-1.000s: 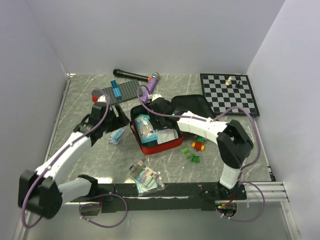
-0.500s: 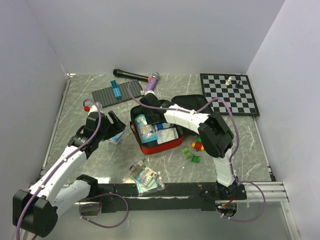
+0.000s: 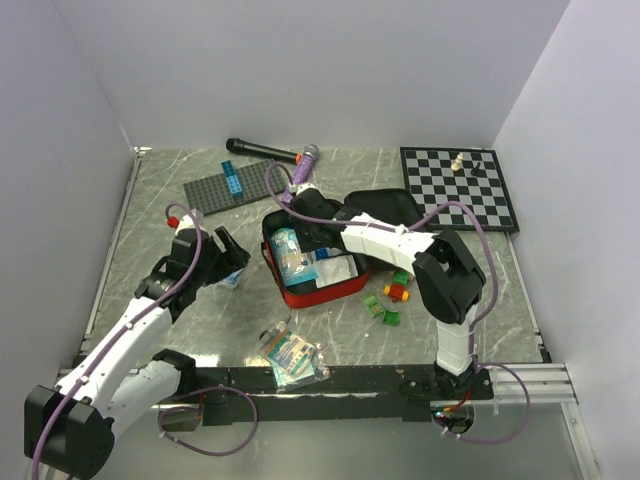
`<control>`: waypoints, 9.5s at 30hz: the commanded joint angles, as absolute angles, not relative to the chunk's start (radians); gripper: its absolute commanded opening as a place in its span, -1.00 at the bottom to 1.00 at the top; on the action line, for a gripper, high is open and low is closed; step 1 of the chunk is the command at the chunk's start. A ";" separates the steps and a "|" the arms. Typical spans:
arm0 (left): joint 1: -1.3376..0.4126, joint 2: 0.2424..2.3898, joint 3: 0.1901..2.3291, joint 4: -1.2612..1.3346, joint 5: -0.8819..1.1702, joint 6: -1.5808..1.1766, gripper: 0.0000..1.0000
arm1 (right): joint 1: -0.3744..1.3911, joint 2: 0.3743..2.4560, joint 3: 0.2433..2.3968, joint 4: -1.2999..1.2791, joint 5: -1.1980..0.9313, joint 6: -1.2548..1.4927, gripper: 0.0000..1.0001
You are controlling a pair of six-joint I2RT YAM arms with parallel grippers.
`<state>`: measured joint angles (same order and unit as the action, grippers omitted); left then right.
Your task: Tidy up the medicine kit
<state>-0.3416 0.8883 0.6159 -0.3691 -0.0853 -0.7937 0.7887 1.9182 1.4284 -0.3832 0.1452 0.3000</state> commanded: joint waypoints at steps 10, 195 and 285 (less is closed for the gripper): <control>-0.341 0.890 0.614 -0.316 -0.063 -0.782 0.62 | 0.833 1.893 1.394 -0.411 0.104 0.321 -0.33; -0.328 0.701 0.572 -0.483 -0.179 -1.015 0.94 | 0.819 1.707 1.471 -0.400 0.203 0.549 -1.00; -0.328 0.667 0.531 -0.454 -0.140 -1.008 0.96 | 1.037 1.392 0.984 -0.265 0.032 0.189 -0.08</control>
